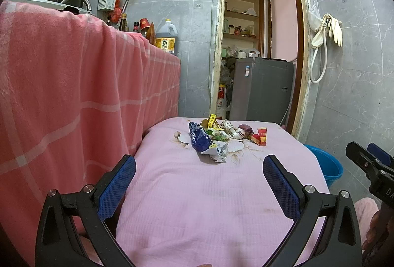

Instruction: Collect trash

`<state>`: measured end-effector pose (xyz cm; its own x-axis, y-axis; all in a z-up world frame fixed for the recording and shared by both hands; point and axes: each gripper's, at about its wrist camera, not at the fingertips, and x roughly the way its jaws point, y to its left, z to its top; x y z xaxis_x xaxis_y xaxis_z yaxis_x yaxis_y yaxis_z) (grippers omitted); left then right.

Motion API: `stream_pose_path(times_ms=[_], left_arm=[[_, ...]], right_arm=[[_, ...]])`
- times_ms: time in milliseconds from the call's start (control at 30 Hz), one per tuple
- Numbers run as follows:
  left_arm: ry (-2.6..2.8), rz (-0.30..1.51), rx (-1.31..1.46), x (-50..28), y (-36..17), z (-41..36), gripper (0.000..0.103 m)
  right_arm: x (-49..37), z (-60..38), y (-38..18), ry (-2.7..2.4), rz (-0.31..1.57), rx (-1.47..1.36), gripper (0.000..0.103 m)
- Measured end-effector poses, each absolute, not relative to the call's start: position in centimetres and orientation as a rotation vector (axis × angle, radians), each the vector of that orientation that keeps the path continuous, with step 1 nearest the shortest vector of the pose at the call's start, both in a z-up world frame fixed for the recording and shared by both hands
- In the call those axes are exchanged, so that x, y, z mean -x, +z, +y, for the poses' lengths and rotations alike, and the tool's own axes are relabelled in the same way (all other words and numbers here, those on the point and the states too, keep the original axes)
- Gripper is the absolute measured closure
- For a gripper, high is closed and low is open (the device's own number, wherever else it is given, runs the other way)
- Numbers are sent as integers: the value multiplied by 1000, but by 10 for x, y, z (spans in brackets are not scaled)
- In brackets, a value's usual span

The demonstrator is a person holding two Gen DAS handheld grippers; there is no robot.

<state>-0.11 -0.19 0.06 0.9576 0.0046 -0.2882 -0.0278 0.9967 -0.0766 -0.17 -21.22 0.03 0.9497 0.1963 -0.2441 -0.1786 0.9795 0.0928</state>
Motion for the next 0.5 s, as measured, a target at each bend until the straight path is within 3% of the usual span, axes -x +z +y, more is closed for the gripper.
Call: stream_pose_path(times_ms=[500], left_arm=[[16, 291, 80, 3, 3, -3, 2]], right_arm=[[2, -212, -1, 191, 254, -73, 0]])
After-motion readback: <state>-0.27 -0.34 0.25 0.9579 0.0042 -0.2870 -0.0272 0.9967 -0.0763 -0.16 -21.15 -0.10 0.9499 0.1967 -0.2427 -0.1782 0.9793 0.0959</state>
